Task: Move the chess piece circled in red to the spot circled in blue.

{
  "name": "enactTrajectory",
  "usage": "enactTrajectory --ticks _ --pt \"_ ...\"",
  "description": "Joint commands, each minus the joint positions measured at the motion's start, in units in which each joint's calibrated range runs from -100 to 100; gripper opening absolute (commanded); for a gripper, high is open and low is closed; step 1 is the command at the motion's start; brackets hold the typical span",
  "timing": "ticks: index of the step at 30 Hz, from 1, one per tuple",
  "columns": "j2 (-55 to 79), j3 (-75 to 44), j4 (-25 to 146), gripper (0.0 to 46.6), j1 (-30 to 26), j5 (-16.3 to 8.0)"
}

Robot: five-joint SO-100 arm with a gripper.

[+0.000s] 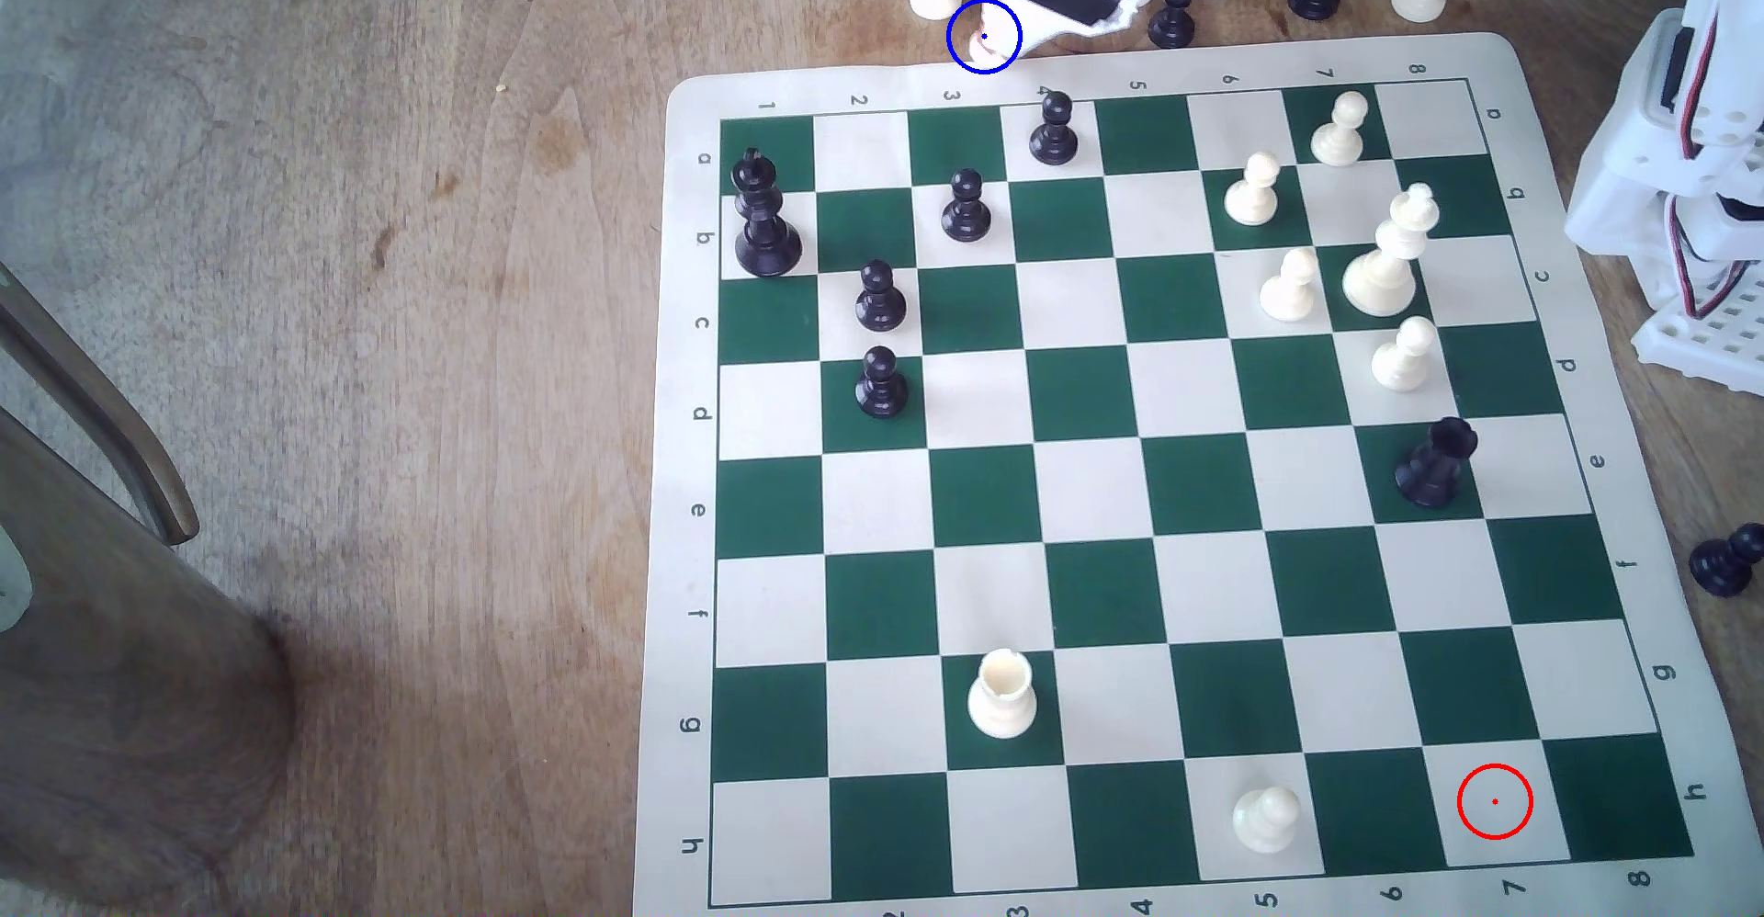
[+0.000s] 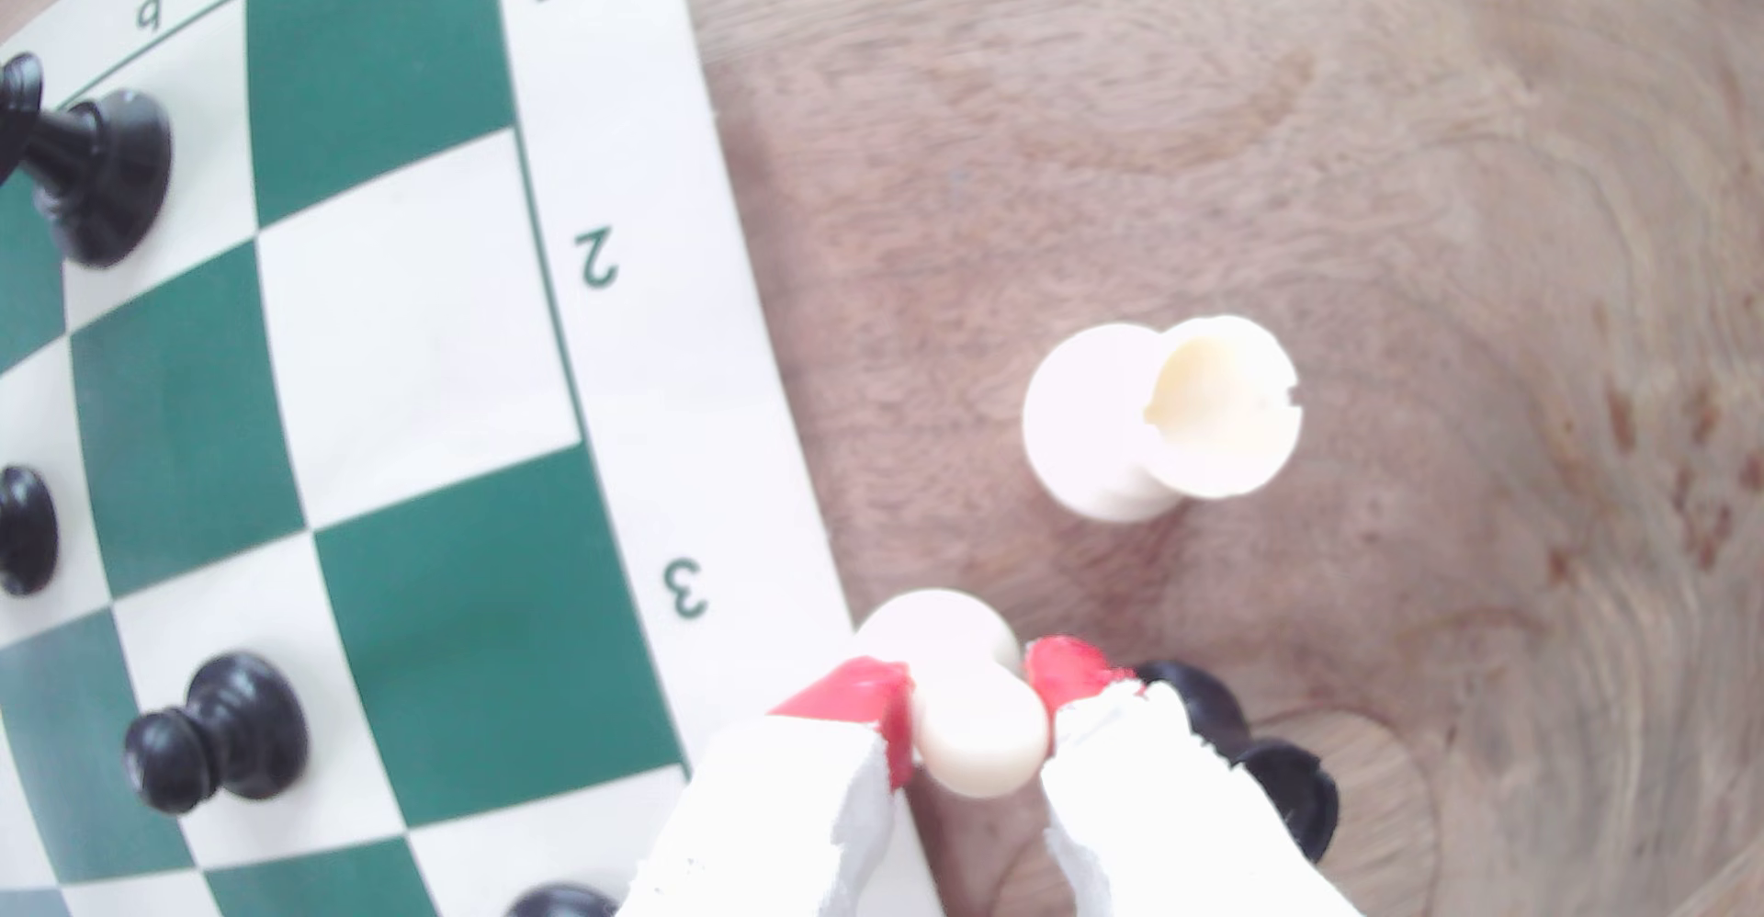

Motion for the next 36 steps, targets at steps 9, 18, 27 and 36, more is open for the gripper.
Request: enactTrajectory --ticks 9,18,27,36 --pt "-0.69 -4.51 -0.82 2.6 1.83 0.73" --pt "-0.77 -4.24 -1.89 26.5 1.68 0.2" --pt "-5.1 -3.79 -2.38 29.0 1.76 -0.49" --pt "-18.43 -1.43 0.24 30.2 0.82 -2.25"
